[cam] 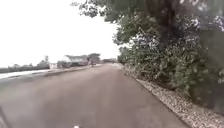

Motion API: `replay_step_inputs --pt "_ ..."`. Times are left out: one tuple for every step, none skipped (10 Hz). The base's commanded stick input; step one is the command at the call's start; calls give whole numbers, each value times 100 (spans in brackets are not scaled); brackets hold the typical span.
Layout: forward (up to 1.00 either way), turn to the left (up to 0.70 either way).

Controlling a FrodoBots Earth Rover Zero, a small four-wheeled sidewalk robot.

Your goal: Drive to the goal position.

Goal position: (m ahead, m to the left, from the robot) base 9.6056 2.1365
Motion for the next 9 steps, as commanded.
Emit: replay_step_inputs --pt "100 -3" --pt "100 -3" --pt "100 -3" --pt "100 -3" --pt "100 -3" --pt "100 -3" --pt "100 -3" --pt "100 -3" --pt "100 -3"
